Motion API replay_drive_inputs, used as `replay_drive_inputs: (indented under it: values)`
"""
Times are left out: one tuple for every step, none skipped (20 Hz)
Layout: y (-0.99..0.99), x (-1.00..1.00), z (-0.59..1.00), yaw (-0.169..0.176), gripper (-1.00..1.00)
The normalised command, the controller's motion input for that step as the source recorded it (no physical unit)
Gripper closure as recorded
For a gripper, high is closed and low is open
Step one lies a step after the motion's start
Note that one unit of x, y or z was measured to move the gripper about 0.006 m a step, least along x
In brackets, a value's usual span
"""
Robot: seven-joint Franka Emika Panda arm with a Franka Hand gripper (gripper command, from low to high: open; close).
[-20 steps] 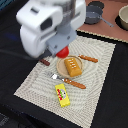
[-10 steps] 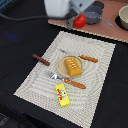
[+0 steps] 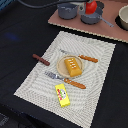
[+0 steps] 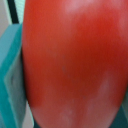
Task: Interact with the objects in diverse but meaningful ways.
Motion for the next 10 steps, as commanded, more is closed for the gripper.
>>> replay_drive_inputs:
  values:
    - [0.92, 0.00, -0.08, 0.002, 1.00]
    - [0.90, 0.00, -0.11, 0.004, 1.00]
    - [0.89, 0.00, -0.16, 0.005, 1.00]
    - [0.87, -0.01, -0.20, 0.011, 1.00]
    - [0.86, -0.03, -0.23, 0.013, 1.00]
    - [0.86, -0.06, -0.26, 0.014, 1.00]
    - [0.85, -0.06, -0.27, 0.015, 1.00]
    - [0.85, -0.07, -0.29, 0.017, 1.00]
    - [0.85, -0.08, -0.31, 0.019, 1.00]
    - [0.84, -0.09, -0.33, 0.019, 1.00]
